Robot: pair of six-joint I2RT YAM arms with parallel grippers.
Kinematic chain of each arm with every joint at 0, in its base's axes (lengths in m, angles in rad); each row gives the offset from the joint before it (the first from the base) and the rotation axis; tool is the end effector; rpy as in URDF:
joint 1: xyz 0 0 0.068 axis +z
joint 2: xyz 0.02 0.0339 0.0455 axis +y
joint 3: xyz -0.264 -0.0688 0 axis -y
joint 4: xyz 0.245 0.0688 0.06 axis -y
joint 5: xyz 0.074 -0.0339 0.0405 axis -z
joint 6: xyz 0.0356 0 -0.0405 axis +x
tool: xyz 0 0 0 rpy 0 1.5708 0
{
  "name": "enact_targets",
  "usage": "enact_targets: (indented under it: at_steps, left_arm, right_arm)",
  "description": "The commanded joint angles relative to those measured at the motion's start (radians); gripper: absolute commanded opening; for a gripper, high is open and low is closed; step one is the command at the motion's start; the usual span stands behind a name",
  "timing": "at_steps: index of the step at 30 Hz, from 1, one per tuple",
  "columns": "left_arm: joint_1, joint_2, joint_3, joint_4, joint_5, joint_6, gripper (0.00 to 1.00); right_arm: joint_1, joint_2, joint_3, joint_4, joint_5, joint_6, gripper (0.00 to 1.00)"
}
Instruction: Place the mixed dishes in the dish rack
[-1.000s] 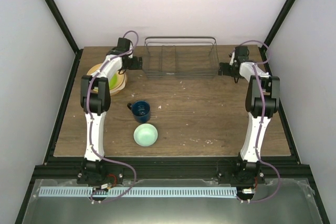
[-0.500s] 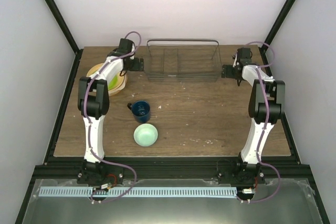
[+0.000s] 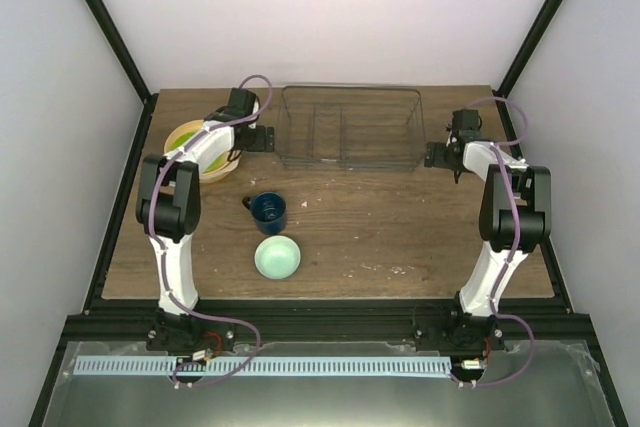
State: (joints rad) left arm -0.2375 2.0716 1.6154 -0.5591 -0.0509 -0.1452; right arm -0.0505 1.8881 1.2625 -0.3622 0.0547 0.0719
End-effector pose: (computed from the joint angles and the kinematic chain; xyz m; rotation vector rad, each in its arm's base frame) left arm 0.4387 -0.1043 0.1979 0.1005 2.5839 -0.0756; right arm 0.3958 -0.0220 0.1780 0.1774 2.5514 -0.0617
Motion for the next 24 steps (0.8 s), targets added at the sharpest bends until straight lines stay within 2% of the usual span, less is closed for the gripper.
enact_targets:
  at_steps: [1,14,18,24]
  left_arm:
    - [-0.092,-0.059,-0.046,0.063,0.113,-0.033,1.00]
    - [-0.123,-0.158,-0.170,0.073,0.086,-0.052,1.00]
    - [-0.123,-0.193,-0.201,0.050,0.003,-0.057,1.00]
    - [-0.120,-0.261,-0.157,-0.020,-0.108,-0.046,1.00]
  right_arm:
    - [0.096,-0.061,-0.051,0.053,-0.119,0.012,1.00]
    - [0.103,-0.152,-0.175,0.054,-0.051,0.036,1.00]
    - [0.101,-0.167,-0.177,0.016,0.032,0.053,1.00]
    - [0.084,-0.198,-0.162,-0.046,0.150,0.100,1.00]
